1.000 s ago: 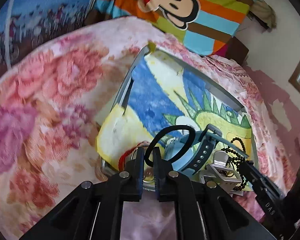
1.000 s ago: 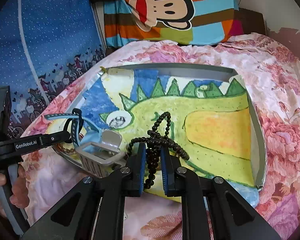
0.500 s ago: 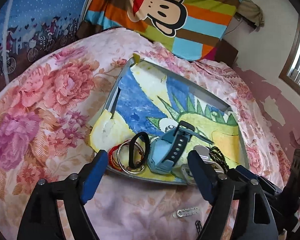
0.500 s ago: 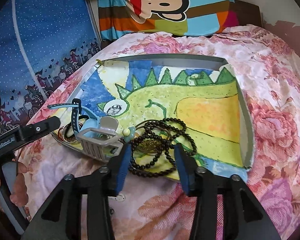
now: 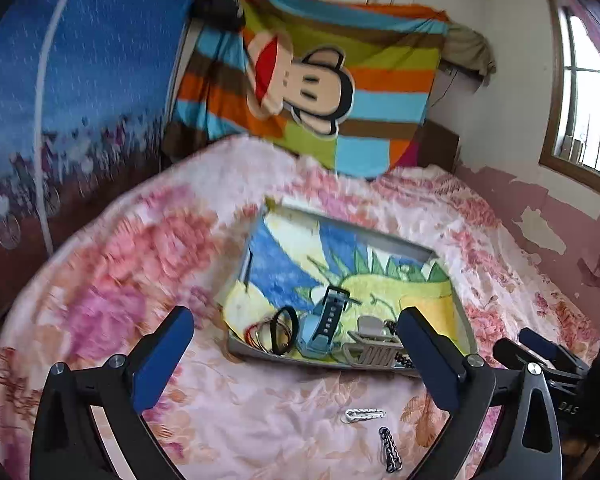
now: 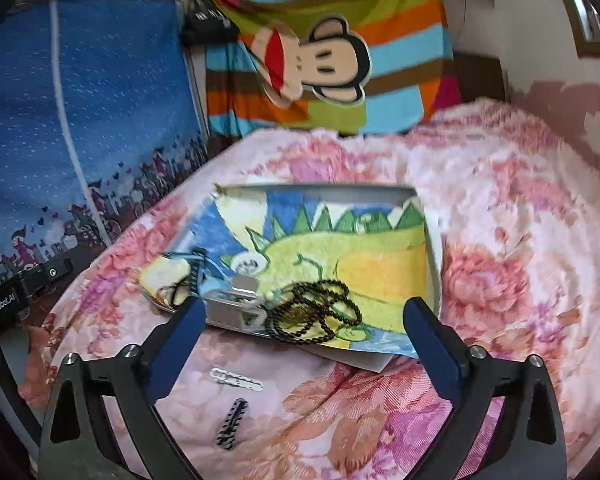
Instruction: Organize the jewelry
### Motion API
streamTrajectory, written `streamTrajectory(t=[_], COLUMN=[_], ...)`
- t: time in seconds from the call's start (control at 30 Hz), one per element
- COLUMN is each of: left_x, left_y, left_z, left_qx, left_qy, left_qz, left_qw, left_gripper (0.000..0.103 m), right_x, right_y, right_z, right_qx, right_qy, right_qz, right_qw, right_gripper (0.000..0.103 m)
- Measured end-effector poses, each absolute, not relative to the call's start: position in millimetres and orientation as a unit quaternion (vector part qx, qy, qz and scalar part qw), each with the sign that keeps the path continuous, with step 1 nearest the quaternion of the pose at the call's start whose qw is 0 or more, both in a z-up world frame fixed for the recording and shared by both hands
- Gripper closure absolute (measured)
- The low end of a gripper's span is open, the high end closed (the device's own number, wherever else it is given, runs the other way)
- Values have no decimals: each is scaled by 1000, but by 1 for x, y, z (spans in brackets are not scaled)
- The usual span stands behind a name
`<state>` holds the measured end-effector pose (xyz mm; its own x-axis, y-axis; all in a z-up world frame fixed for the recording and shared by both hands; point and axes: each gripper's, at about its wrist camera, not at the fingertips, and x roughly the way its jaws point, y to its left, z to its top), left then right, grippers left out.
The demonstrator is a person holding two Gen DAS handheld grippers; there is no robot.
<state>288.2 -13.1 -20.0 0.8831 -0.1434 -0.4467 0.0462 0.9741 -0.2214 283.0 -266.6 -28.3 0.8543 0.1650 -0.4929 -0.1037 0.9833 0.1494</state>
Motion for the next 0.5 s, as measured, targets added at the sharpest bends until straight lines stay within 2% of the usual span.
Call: streamTrajectory(t=[0.1,0.27,0.5], left_x=[263,233,195], left_y=[-10,-8,-7], left_z=[-12,-6,-1], left_qx=[-107,-104,-85], left_qy=[206,181,173], left_qz=[-54,-56,-56], left_qw=[971,976,980], left_gripper=[0,0,0], right_x=[263,230,188], right_y=[-263,-259,-255], right_z=[-17,-3,6], right_qx=[48,47,43], right_qy=[237,208,192], right_qz=[69,69,66], right_qw=[968,975,978], right_gripper=[2,2,2])
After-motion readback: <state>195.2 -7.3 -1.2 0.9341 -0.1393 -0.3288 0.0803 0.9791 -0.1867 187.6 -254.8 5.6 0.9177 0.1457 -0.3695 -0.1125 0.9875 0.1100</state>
